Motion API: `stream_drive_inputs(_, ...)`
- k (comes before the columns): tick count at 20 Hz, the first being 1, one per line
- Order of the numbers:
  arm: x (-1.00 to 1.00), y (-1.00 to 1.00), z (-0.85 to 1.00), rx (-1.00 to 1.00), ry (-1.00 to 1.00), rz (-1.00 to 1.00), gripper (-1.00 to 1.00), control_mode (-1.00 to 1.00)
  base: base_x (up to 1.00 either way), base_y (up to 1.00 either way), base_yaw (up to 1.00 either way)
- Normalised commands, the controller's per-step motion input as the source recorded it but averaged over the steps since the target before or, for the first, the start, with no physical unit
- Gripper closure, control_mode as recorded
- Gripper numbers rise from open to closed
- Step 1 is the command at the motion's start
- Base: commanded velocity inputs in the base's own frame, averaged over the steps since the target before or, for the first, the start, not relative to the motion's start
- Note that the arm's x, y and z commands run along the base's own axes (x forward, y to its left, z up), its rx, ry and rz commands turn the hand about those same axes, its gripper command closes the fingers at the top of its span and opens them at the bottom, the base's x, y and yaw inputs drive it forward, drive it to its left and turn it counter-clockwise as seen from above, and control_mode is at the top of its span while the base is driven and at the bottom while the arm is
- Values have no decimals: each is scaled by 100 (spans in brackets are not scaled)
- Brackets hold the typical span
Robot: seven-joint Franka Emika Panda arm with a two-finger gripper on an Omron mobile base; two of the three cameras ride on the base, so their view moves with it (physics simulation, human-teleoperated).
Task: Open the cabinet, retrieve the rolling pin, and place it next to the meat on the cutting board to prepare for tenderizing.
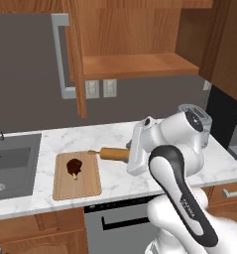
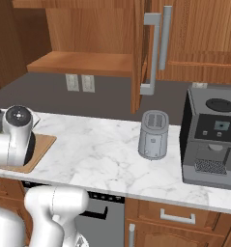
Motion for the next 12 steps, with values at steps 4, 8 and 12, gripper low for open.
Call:
stream_drive_inputs(4, 8, 31, -33, -2, 0, 11, 100, -100, 0, 0, 0)
stream_drive_inputs(8, 7, 35, -34, -3, 0, 10, 100, -100, 0, 0, 0)
stream_drive_inputs(12, 11, 24, -38, -3, 0, 9, 100, -100, 0, 0, 0)
